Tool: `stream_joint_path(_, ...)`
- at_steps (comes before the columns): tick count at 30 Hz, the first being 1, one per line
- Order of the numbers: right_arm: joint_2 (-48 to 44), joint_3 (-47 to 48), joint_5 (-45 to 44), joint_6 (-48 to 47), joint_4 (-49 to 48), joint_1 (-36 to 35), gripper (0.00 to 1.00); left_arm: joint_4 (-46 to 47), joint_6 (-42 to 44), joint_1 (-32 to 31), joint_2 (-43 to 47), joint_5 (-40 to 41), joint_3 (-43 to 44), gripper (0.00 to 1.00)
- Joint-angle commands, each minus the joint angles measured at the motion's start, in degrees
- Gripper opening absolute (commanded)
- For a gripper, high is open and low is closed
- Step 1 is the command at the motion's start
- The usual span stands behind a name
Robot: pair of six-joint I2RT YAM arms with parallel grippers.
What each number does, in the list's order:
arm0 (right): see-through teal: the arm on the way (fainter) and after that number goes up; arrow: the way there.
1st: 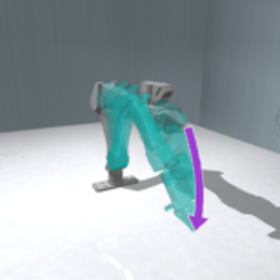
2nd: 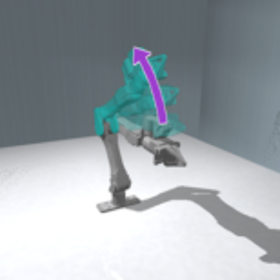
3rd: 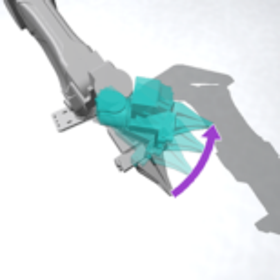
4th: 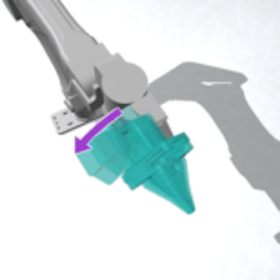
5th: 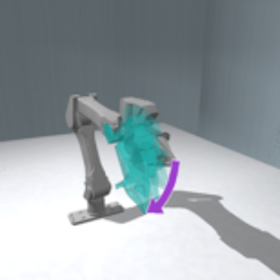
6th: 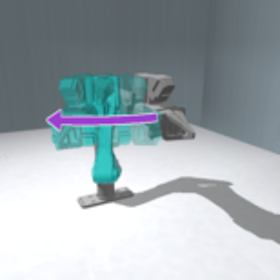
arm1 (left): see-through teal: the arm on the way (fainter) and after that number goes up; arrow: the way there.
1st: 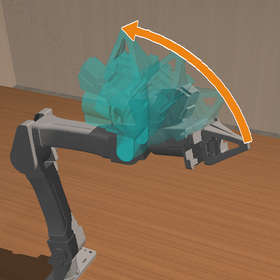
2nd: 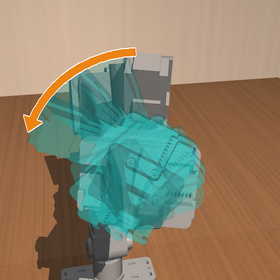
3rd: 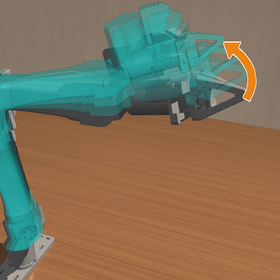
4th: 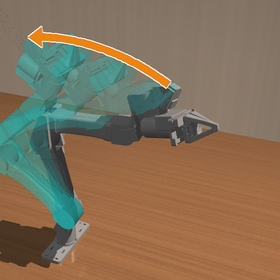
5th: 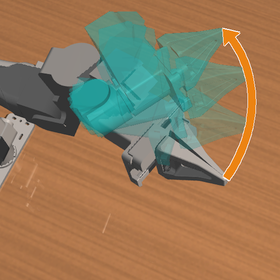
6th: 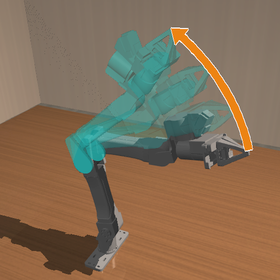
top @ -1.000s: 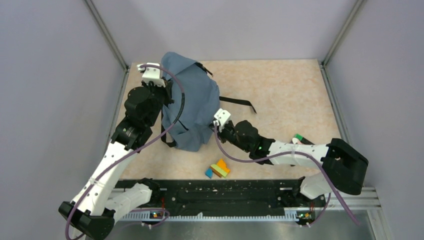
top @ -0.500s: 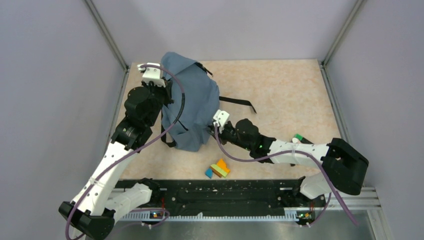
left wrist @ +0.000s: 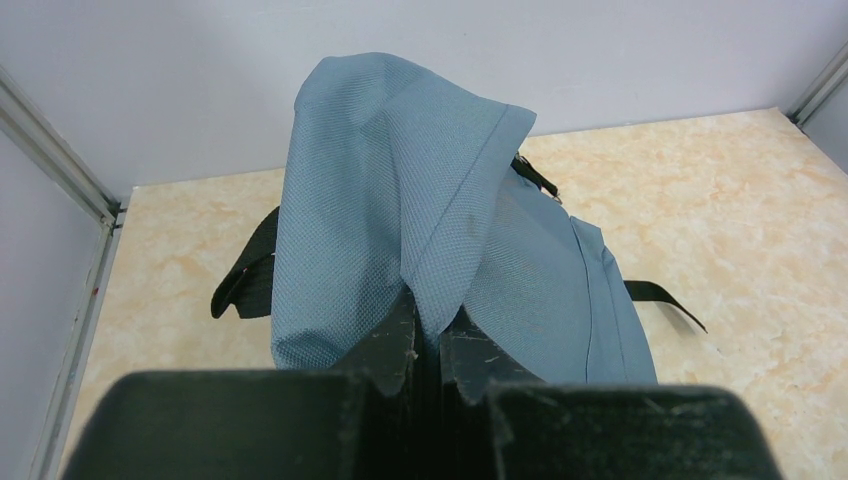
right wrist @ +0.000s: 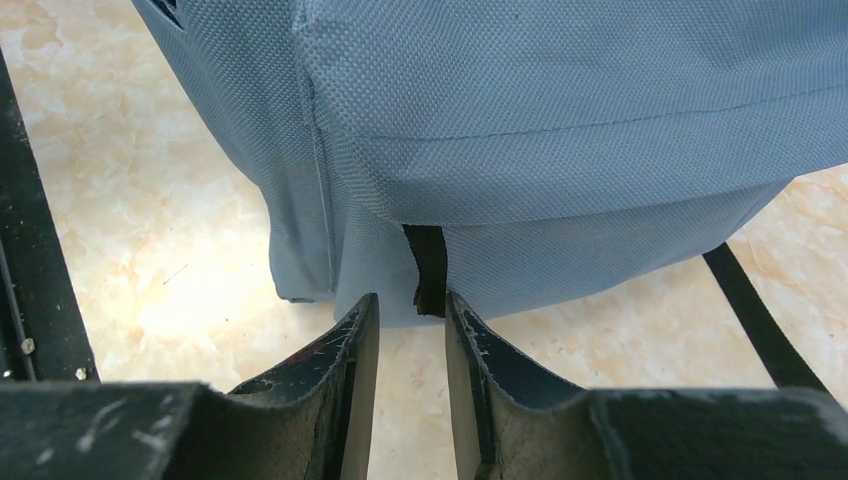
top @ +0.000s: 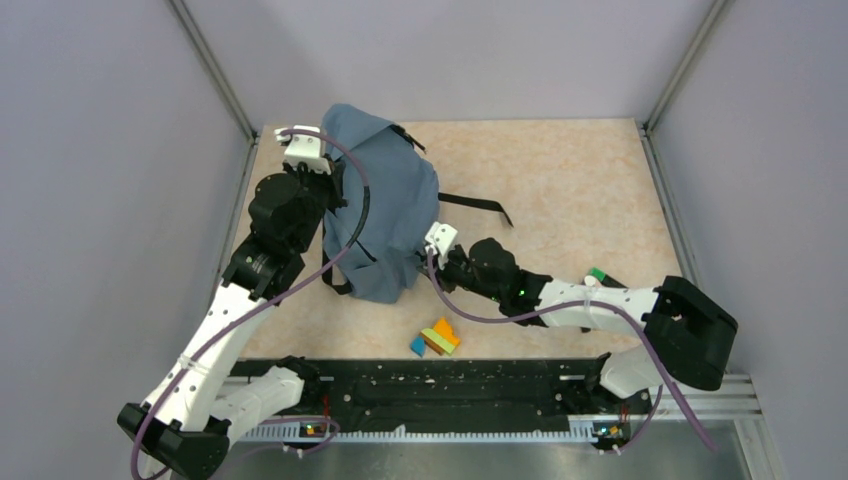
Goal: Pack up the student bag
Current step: Unzip the student bag at the center of the board.
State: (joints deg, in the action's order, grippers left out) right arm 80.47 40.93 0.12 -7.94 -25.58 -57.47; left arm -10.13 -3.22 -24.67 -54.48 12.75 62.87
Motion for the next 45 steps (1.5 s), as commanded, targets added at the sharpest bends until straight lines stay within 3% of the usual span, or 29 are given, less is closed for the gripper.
stream_joint_path(1,-2.3,1.4,0.0,-0.3,-0.6,1.0,0.30,3.6,0.4,0.9,1.3,1.0,0.2,0.05)
stream_joint_path(8,-2.0,2.6,0.1,-0.7,-0.9,1.6,0.27,3.5,0.3,0.9,1.1,0.8,0.3,0.05)
stream_joint_path(19,-1.7,3.4,0.1,-1.2,-1.4,1.8,0.00,3.5,0.2,0.9,1.0,0.8,0.3,0.06)
stream_joint_path(31,-1.2,4.6,-7.8,3.9,-3.0,4.4,0.00,3.4,0.2,1.1,1.0,0.9,0.4,0.06)
stream_joint_path(45,5.2,8.8,-7.8,10.2,-6.7,11.9,0.00,3.4,0.1,1.0,1.1,0.6,0.4,0.06)
